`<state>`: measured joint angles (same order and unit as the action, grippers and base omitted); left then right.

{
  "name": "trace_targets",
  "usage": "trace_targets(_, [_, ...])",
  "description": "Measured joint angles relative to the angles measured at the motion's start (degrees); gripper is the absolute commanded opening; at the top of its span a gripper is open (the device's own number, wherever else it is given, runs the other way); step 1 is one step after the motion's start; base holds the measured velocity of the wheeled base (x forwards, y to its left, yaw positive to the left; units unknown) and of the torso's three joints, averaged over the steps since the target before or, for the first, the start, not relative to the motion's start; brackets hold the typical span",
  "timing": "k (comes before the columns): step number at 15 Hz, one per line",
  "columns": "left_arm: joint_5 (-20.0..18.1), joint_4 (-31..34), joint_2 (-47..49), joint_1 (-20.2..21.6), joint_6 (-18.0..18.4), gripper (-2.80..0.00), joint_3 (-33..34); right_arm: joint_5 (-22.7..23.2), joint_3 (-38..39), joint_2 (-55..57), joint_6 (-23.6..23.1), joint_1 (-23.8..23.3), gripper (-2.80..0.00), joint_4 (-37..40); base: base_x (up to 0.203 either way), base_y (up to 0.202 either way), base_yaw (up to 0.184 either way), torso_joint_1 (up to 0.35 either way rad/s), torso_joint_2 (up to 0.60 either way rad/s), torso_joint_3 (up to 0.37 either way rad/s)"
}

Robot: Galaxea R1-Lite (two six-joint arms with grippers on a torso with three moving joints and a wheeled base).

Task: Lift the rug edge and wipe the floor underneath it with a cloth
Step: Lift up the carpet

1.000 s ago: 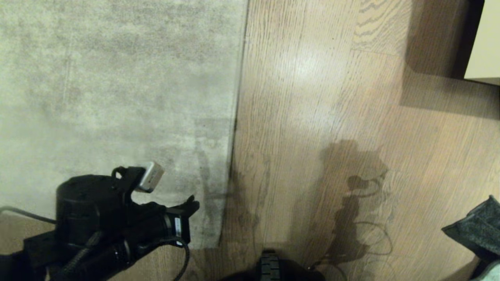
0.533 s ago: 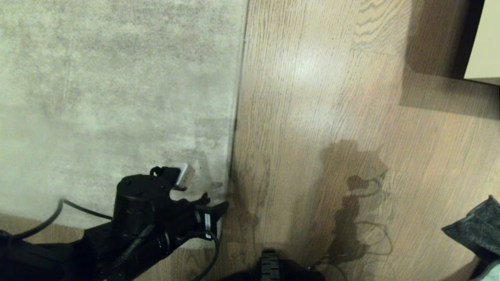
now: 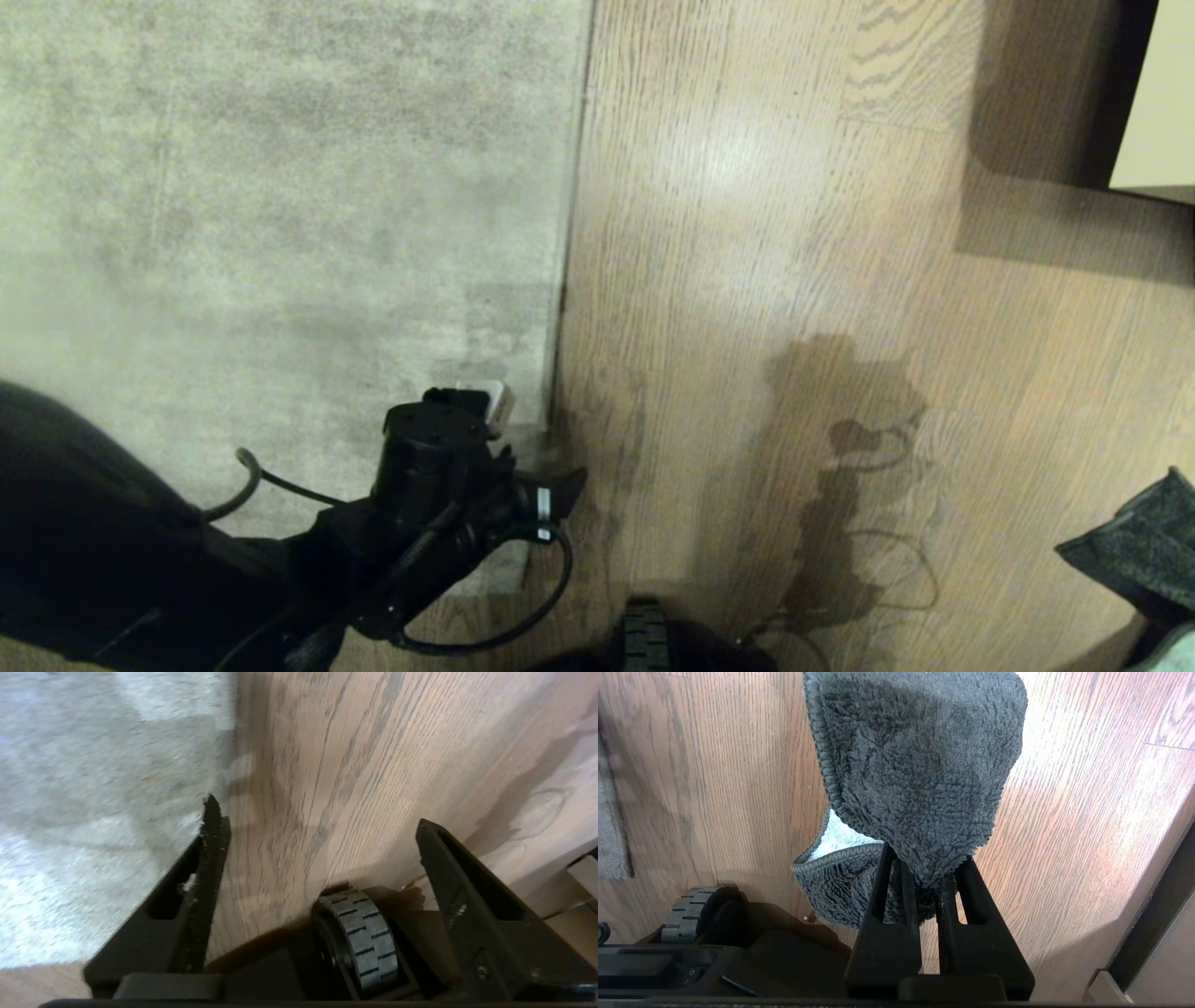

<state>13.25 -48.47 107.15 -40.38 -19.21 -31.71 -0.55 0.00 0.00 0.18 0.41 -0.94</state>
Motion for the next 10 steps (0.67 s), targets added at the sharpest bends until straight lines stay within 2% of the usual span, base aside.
trace_targets(3, [1.73, 0.00, 3.55, -0.35, 0.25, 0.00, -3.61, -0.05, 0.00, 0.00, 0.02, 0.00, -2.80, 0.00, 0.000, 0.000, 0.000, 0.000, 0.00, 0.000])
trace_targets(6, [4.42, 0.06, 6.77, -0.41, 3.22, 0.00, -6.77, -0.04, 0.00, 0.00, 0.00, 0.00, -2.80, 0.01, 0.000, 0.000, 0.000, 0.000, 0.00, 0.000])
trace_targets(10, [7.93, 0.66, 10.59, -1.33, 4.60, 0.00, -12.70, -0.02, 0.00, 0.00, 0.04, 0.00, -2.80, 0.00, 0.000, 0.000, 0.000, 0.000, 0.00, 0.000])
